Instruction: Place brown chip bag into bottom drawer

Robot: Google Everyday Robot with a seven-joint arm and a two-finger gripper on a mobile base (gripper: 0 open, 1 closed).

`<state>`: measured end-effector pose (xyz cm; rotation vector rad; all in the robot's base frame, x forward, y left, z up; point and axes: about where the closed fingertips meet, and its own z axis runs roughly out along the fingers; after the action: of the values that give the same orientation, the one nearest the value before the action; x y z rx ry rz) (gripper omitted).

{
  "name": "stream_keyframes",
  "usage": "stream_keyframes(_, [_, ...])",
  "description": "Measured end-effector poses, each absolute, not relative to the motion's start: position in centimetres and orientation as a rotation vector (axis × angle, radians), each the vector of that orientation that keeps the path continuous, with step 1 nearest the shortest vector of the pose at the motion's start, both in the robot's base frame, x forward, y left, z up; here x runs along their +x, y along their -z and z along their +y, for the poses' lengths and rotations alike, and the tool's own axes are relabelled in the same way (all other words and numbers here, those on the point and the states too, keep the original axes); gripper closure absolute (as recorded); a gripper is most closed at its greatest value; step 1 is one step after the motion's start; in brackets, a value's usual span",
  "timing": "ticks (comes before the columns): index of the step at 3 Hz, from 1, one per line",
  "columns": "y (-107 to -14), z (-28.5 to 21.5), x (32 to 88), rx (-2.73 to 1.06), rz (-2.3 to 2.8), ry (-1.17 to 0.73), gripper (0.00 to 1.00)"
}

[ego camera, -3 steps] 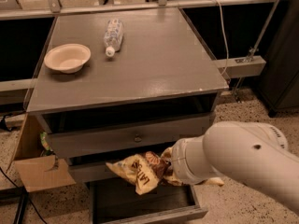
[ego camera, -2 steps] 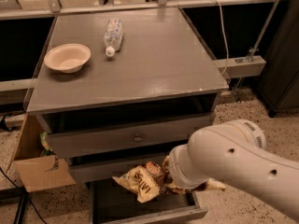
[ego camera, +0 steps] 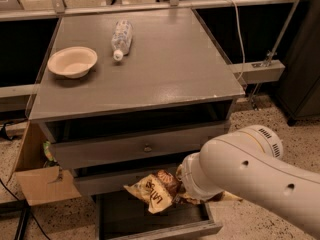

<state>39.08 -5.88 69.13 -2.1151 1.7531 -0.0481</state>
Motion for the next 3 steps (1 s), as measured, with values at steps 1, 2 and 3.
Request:
stream_keyframes(1, [-67.9, -6.0, 39.5, -2.132, 1.734, 0.074, 1.00])
stream_keyframes(2, [-64.9, -7.7, 41.1, -2.136, 1.718, 0.100, 1.00])
stream_keyframes(3, [-61.1, -10.0, 43.0, -2.127, 1.705, 0.090, 1.00])
